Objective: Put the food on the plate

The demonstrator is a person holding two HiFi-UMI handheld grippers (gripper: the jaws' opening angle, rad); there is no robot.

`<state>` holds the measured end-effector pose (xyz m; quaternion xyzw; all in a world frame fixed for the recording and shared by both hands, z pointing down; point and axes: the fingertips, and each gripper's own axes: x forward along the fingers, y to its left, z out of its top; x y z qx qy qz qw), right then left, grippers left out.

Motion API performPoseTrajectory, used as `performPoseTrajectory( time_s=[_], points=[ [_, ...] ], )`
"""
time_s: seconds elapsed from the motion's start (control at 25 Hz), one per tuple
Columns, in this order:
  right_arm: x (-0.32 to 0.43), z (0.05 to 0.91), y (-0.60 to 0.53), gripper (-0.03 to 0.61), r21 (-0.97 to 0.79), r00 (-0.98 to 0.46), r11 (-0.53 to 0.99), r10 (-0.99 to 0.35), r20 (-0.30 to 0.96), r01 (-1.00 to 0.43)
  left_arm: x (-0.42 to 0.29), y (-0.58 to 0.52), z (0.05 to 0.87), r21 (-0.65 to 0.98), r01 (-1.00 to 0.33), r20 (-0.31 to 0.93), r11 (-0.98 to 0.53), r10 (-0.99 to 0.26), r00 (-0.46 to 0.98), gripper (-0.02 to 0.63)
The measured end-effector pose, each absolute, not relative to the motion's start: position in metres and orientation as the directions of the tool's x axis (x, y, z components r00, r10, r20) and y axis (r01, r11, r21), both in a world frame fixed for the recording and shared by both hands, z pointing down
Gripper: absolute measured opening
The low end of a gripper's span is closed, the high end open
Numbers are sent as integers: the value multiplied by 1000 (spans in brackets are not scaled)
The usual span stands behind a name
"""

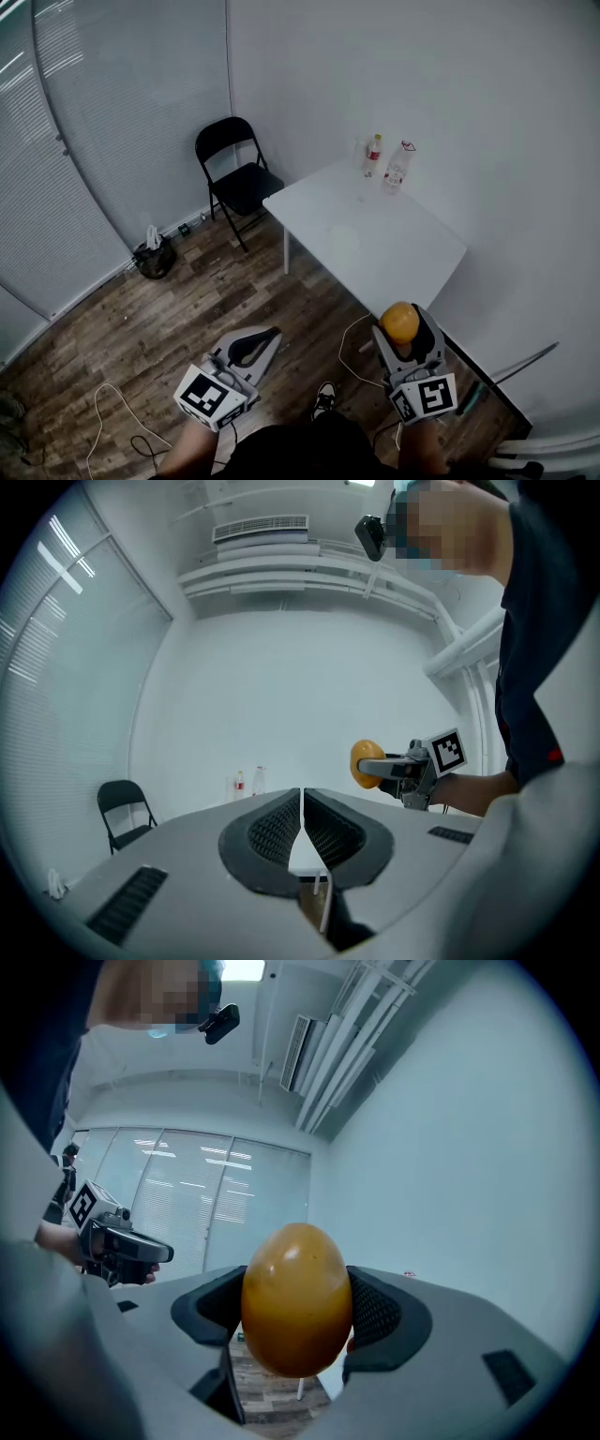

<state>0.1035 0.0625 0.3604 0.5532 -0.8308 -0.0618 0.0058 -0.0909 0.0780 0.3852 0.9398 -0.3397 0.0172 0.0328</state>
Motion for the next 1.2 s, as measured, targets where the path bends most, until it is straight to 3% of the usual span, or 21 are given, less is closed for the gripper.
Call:
performPoseTrajectory(
  time_s=[0.72,1.2],
  points=[
    [233,393,-124,336,31,-486,485,-873,-37,-874,44,-98,384,47,-682,132,-730,-672,729,31],
    [220,427,-211,336,0,-504,504,-863,16,-864,36,-189,415,66,-689,162,-722,-673,721,31]
  ],
)
